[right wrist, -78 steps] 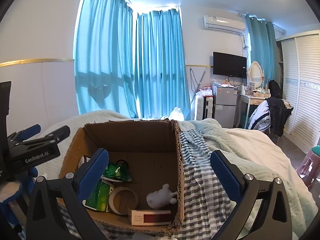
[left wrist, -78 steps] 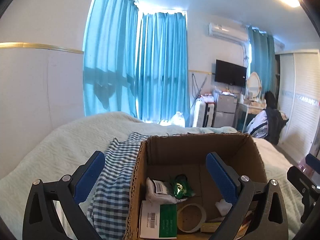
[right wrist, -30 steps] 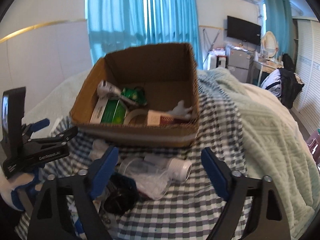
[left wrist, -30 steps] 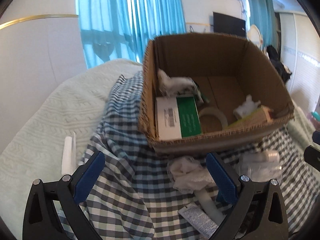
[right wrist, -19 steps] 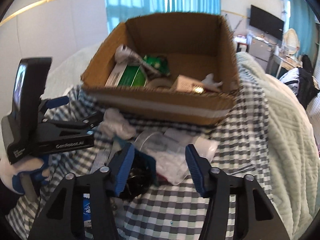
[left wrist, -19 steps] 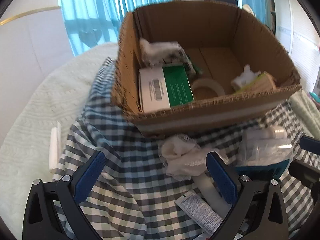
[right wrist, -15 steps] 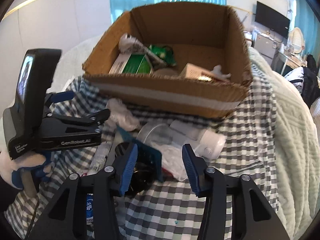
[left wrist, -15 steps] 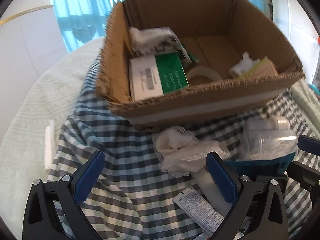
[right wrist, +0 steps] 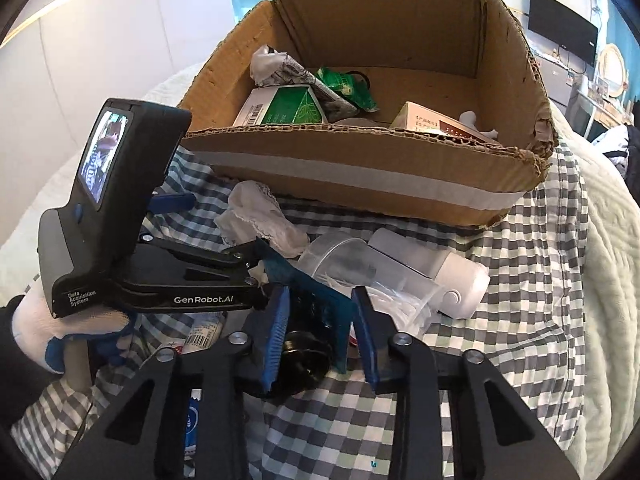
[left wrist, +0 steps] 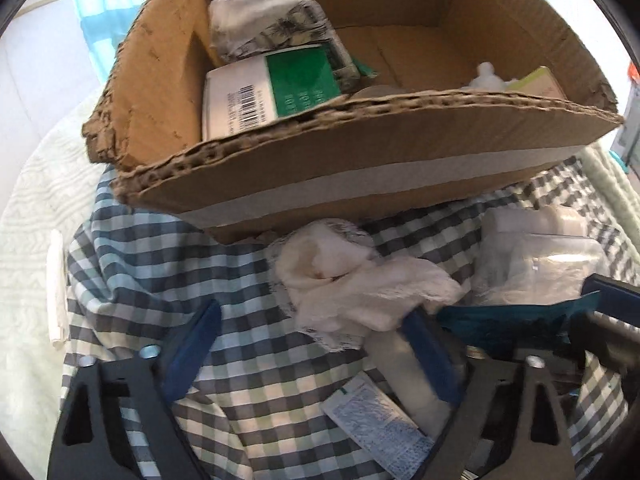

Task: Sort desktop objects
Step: 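Grasp the white cloth with the left gripper while the right grasps the teal blister pack, then carry the white cloth and teal blister pack over the cardboard box with both grippers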

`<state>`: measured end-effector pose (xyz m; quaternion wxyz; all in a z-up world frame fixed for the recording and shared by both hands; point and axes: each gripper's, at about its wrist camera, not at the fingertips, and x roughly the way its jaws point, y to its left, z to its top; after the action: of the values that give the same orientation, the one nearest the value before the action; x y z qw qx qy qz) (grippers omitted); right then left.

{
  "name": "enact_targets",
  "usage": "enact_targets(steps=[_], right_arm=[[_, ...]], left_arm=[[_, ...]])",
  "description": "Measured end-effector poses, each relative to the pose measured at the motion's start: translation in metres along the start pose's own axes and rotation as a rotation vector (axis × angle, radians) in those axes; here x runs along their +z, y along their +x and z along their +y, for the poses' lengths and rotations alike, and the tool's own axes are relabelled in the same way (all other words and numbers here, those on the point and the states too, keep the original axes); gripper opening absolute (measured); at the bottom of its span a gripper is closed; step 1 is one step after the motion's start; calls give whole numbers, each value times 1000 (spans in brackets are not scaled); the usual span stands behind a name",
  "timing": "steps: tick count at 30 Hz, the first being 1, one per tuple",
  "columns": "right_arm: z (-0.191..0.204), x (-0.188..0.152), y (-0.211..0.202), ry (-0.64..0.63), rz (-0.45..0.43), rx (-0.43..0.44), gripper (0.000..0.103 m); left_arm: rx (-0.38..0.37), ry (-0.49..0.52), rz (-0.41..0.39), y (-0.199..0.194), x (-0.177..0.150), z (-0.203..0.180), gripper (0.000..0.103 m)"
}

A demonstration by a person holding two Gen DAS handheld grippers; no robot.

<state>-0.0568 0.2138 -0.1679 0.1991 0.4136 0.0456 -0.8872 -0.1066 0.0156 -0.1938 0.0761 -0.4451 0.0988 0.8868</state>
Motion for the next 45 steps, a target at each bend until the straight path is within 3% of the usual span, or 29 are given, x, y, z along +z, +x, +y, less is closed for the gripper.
enact_targets(steps=[1, 3, 5, 11, 20, 45], right_arm=[[-2, 0, 0, 6, 1, -5, 16], [-4, 1, 0, 12, 2, 3, 10], [-3, 1, -2, 11, -6, 26, 8], [8, 1, -9, -25, -15, 27, 6], [0, 4, -36, 12, -71, 8, 5], [7, 17, -128, 44, -282, -61, 3]], left_arm=[[-11, 9, -3, -1, 0, -2, 72], [-25, 35, -4, -3, -1, -8, 46], [-55, 58, -1, -4, -3, -13, 30], [-92, 60, -44, -21, -5, -16, 15], [-133, 80, -101, -50, -9, -13, 8], [-171, 41, -311, -146, -3, -14, 7]])
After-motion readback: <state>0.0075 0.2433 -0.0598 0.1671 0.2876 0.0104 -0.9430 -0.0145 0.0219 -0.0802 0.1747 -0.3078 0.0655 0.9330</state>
